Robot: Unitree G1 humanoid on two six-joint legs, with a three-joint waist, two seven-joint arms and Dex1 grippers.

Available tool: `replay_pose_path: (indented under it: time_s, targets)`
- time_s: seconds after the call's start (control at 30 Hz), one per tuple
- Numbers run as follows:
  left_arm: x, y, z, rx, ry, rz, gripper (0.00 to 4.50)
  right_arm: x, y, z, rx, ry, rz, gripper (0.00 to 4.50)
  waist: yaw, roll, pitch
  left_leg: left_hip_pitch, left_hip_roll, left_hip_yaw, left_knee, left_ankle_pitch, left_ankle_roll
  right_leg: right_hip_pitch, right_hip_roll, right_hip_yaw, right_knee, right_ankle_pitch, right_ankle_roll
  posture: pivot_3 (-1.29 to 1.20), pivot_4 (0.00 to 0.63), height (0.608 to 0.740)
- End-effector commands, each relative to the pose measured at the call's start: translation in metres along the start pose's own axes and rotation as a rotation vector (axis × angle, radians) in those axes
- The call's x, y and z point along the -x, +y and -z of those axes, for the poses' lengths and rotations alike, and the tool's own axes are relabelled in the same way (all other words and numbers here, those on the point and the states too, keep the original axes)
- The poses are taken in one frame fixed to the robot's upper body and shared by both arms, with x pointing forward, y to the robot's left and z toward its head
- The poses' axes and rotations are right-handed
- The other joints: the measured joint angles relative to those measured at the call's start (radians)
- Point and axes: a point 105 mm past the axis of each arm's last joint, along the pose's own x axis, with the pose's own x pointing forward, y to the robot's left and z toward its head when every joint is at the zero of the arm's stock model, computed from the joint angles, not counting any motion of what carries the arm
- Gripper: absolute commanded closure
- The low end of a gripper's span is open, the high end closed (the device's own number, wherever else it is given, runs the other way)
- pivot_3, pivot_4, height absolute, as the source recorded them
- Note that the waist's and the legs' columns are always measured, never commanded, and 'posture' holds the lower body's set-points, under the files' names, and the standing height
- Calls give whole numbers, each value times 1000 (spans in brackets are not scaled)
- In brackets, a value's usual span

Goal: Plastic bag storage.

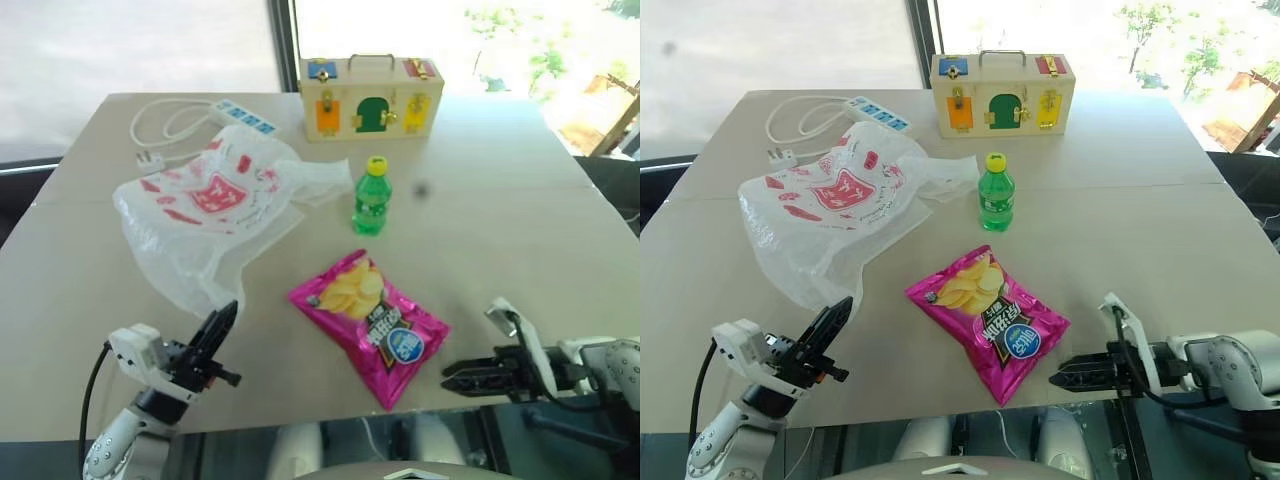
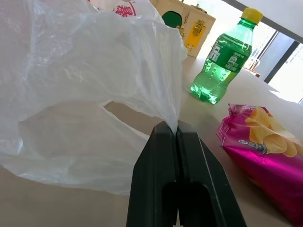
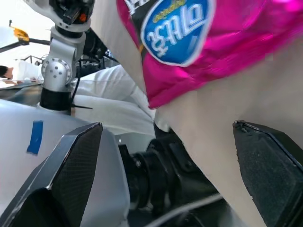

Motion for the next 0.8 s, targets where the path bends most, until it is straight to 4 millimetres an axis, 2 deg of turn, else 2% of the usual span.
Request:
replay_pose_path:
  time_s: [0.03, 0.2, 0.37, 0.57, 0.73, 0.8]
  targets:
    - [0, -4, -6, -22, -11, 26, 4500, -15, -13, -24, -21, -180, 86, 37, -2, -1, -1, 0, 0, 0, 0, 0, 0, 0, 0, 0, 0, 0, 0, 0, 150, 740]
    - [-1, -2, -8, -32, -12, 26, 4500, -38, -20, -64, -76, -400, 115, 37, -7, 2, 0, 1, 1, 0, 0, 0, 0, -1, 1, 2, 3, 1, -2, 0, 150, 740]
    - [-2, -2, -9, -43, -8, 28, 4500, -58, -20, -84, -73, -437, 128, 37, -6, 4, 0, 0, 0, 0, 0, 0, 0, -2, 1, 3, 3, 1, -2, 0, 150, 740]
    - [-4, -1, -10, -54, -9, 23, 4500, -54, -23, -96, 15, -405, 212, 37, -16, 7, -1, 1, 0, 1, 0, 1, -1, -2, 2, 3, 3, 1, -2, 0, 150, 740]
    - [-6, -2, -9, -55, -10, 21, 4500, -29, -36, -117, 83, -433, 313, 37, -17, 6, -2, 1, -1, 1, 0, 1, 0, -2, 1, 4, 3, 1, -2, 0, 150, 740]
    - [-6, -2, -8, -50, -9, 19, 4500, -30, -38, -121, 111, -421, 332, 37, -17, 6, -2, 1, -1, 1, 0, 1, 0, -1, 1, 4, 3, 1, -2, 0, 150, 740]
